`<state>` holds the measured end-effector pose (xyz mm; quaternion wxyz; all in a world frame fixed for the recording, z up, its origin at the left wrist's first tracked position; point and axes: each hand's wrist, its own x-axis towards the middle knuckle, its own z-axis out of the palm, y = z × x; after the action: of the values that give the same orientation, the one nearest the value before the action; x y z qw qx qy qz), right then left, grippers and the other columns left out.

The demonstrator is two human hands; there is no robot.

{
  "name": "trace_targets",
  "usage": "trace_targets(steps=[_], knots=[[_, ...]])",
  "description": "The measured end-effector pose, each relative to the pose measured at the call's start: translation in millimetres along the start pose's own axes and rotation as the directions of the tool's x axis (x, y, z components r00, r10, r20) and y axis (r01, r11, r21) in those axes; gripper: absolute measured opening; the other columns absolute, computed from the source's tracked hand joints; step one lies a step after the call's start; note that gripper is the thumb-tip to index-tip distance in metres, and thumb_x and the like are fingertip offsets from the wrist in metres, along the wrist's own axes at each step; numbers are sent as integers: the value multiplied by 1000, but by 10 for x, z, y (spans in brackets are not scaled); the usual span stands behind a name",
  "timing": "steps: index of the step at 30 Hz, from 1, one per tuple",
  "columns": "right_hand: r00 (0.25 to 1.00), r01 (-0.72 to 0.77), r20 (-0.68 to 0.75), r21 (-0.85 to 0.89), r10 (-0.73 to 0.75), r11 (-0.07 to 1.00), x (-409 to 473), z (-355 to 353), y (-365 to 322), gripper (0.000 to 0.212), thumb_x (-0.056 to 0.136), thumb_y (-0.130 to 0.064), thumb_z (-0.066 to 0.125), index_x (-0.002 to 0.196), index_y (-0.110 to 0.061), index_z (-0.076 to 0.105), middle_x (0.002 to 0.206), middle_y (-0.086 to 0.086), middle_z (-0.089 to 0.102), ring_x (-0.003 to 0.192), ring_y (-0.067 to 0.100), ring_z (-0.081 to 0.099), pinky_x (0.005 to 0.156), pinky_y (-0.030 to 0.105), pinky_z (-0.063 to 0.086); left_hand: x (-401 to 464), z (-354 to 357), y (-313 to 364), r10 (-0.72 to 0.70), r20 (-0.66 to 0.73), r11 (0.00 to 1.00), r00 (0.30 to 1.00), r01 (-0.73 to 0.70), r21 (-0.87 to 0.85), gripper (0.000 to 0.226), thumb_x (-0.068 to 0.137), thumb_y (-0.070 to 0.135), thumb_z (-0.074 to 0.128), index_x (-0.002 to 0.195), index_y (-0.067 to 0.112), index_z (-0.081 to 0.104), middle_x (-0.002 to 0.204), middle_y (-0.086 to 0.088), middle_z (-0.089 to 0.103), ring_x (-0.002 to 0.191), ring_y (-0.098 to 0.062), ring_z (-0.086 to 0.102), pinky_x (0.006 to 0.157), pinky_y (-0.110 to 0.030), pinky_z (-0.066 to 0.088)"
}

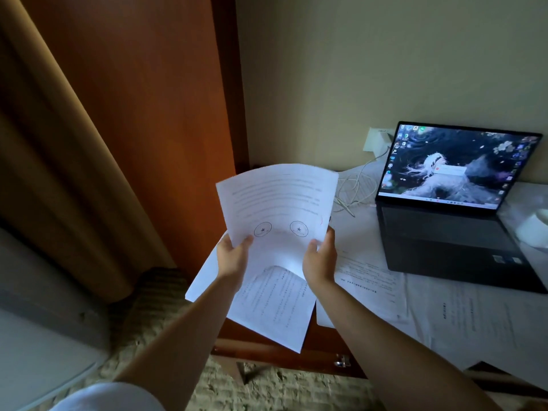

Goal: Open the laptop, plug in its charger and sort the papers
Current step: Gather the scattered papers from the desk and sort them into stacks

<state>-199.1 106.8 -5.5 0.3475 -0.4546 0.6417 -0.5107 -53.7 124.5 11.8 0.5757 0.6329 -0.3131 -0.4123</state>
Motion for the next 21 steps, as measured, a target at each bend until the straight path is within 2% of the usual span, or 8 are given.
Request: trace_targets(steps=[3, 6, 8, 10, 14, 17, 19, 21], knots=[[1000, 7, 10, -62, -6, 998, 49, 5, 36, 42, 93, 2, 37, 133, -10, 39, 125, 10, 57, 101, 23, 56, 81, 28, 42, -28, 47, 1, -43, 6, 999, 999, 43, 1, 16, 91, 3, 57, 104, 12, 58, 93, -1, 64, 88, -16, 57, 78, -28, 44], [999, -19, 44, -160, 27, 987, 56, 37, 119, 44, 95, -2, 34, 138, -13, 37, 127, 11, 57, 108, 31, 57, 82, 32, 44, -57, 59, -16, -94, 8, 995, 996, 94, -14, 16, 93, 10, 58, 108, 13, 58, 101, -3, 64, 95, -21, 58, 83, -33, 46], [999, 28, -23, -172, -32, 985, 70, 55, 116, 40, 95, -1, 33, 133, -11, 40, 122, 13, 59, 105, 33, 58, 79, 33, 45, -54, 57, 18, -76, -14, 996, 997, 76, -42, 14, 93, 12, 58, 106, 15, 59, 95, 1, 65, 89, -16, 60, 78, -32, 47], [999, 33, -24, -208, -39, 978, 100, 67, 82, 40, 96, -2, 33, 135, -11, 38, 125, 14, 58, 106, 34, 57, 80, 33, 45, -34, 34, 23, -100, -56, 995, 993, 98, -30, 14, 92, 12, 59, 105, 16, 59, 93, 0, 66, 84, -15, 60, 76, -32, 47], [997, 80, 2, -303, -84, 950, 127, 88, 58, 45, 95, 1, 35, 139, -9, 38, 130, 15, 55, 115, 33, 54, 91, 38, 46, -73, -85, -115, -263, -111, 964, 958, 265, 1, 24, 84, 8, 60, 109, 10, 61, 94, -8, 66, 78, -22, 61, 68, -31, 51], [988, 133, 139, -489, -74, 862, 137, 130, 82, 44, 91, 3, 39, 134, -8, 45, 128, 14, 56, 117, 32, 53, 94, 41, 46, -177, -142, -267, -381, -183, 915, 906, 398, 64, 16, 85, 3, 54, 101, 5, 58, 84, -10, 58, 67, -19, 52, 56, -26, 41], [972, 175, 230, -599, -41, 781, 132, 156, 111, 41, 89, 4, 40, 126, -9, 50, 120, 13, 59, 111, 33, 54, 88, 41, 47, -239, -132, -366, -475, -225, 863, 851, 501, 73, 13, 86, 0, 51, 98, 0, 57, 76, -12, 53, 69, -25, 50, 62, -31, 40], [948, 242, 318, -673, -22, 699, 119, 187, 160, 36, 88, 3, 41, 120, -9, 52, 117, 12, 59, 108, 32, 51, 85, 39, 44, -306, -132, -476, -550, -236, 823, 801, 568, 14, 18, 90, 2, 50, 105, -1, 57, 86, -16, 58, 89, -33, 56, 75, -37, 45]])
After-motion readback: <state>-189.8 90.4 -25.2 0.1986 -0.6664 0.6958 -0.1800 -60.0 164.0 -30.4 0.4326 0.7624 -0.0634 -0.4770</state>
